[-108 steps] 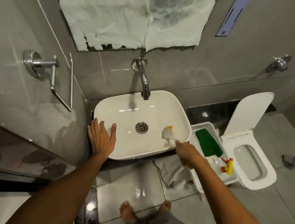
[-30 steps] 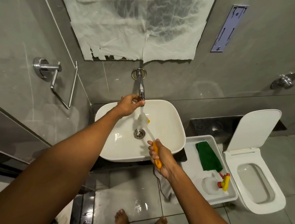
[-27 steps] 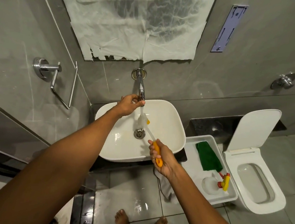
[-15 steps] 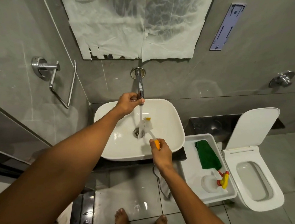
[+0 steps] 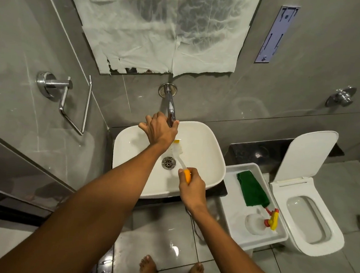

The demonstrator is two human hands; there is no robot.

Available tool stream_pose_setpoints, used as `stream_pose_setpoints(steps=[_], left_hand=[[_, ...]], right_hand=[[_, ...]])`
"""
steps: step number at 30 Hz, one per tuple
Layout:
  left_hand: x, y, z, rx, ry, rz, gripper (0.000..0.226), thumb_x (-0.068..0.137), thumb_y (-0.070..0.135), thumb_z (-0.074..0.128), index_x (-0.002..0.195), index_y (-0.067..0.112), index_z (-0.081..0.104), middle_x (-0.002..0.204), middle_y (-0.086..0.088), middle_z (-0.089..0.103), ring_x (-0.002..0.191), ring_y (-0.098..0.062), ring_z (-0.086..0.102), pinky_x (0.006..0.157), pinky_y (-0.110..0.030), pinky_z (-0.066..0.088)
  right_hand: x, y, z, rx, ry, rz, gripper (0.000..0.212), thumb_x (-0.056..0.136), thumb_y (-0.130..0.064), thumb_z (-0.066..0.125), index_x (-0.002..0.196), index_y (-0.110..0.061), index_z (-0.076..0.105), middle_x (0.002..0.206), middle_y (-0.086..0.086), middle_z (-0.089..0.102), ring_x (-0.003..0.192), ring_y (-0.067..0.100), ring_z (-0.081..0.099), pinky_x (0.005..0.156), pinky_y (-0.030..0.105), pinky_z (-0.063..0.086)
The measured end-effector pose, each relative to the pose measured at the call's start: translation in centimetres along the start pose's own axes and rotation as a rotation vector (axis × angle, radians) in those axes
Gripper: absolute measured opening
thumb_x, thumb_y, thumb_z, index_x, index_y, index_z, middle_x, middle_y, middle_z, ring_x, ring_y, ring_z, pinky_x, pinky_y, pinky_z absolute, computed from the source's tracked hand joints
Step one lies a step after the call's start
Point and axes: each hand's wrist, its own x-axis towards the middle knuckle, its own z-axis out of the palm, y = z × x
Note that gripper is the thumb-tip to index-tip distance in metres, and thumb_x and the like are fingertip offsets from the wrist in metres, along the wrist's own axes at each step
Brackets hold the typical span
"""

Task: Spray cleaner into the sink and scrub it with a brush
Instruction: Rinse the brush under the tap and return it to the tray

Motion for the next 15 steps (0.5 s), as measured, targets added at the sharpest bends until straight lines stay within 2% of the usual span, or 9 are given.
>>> stream_pose_setpoints(steps=[3, 6, 8, 11, 13, 15], left_hand=[[0.3, -0.4, -0.4, -0.002, -0.018, 0.028, 0.034, 0.093, 0.053, 0.071, 0.092, 0.022, 0.058, 0.110, -0.006, 0.072, 0.123, -0.030, 0.050, 0.089, -0.042, 0.022], [0.1, -0.3, -0.4, -0.020, -0.028, 0.015, 0.034, 0.094, 0.052, 0.071, 0.094, 0.021, 0.058, 0.112, -0.005, 0.072, 0.124, -0.029, 0.049, 0.092, -0.043, 0.025], [0.0, -0.3, -0.2, -0.031, -0.022, 0.012, 0.034, 0.094, 0.052, 0.071, 0.096, 0.020, 0.059, 0.113, -0.004, 0.071, 0.124, -0.029, 0.049, 0.095, -0.045, 0.027], [0.0, -0.9, -0.3, -0.015, -0.007, 0.070, 0.034, 0.095, 0.052, 0.070, 0.097, 0.019, 0.061, 0.113, -0.005, 0.071, 0.122, -0.030, 0.050, 0.098, -0.048, 0.029], [0.0, -1.3, -0.3, -0.020, 0.003, 0.115, 0.033, 0.095, 0.053, 0.070, 0.093, 0.022, 0.058, 0.113, -0.005, 0.071, 0.122, -0.031, 0.051, 0.098, -0.049, 0.031], [-0.4, -1.9, -0.1, -0.021, 0.024, 0.130, 0.039, 0.094, 0.058, 0.068, 0.098, 0.020, 0.060, 0.114, -0.005, 0.066, 0.121, -0.031, 0.052, 0.097, -0.049, 0.031]], right_hand=[[-0.2, -0.1, 0.1, -0.136, 0.002, -0.088, 0.029, 0.107, -0.039, 0.049, 0.115, -0.013, 0.059, 0.097, 0.002, 0.069, 0.090, 0.027, 0.067, 0.078, 0.035, 0.054], [-0.1, 0.5, -0.1, -0.210, 0.003, -0.104, 0.029, 0.109, -0.038, 0.044, 0.114, -0.012, 0.056, 0.097, 0.005, 0.070, 0.091, 0.032, 0.068, 0.076, 0.039, 0.052], [-0.1, 1.0, -0.2, -0.227, 0.002, -0.108, 0.030, 0.109, -0.039, 0.042, 0.116, -0.013, 0.056, 0.098, 0.005, 0.070, 0.092, 0.032, 0.068, 0.075, 0.037, 0.051], [-0.3, 1.6, -0.4, -0.220, 0.030, -0.105, 0.034, 0.109, -0.043, 0.040, 0.122, -0.016, 0.056, 0.102, 0.003, 0.072, 0.097, 0.030, 0.070, 0.082, 0.043, 0.057], [-0.5, 1.8, -0.6, -0.195, 0.072, -0.107, 0.034, 0.108, -0.047, 0.038, 0.121, -0.021, 0.055, 0.102, -0.001, 0.070, 0.097, 0.027, 0.070, 0.083, 0.047, 0.059], [-0.6, 2.1, -1.0, -0.179, 0.105, -0.098, 0.033, 0.108, -0.051, 0.037, 0.123, -0.026, 0.053, 0.102, -0.007, 0.066, 0.100, 0.024, 0.070, 0.085, 0.048, 0.061]])
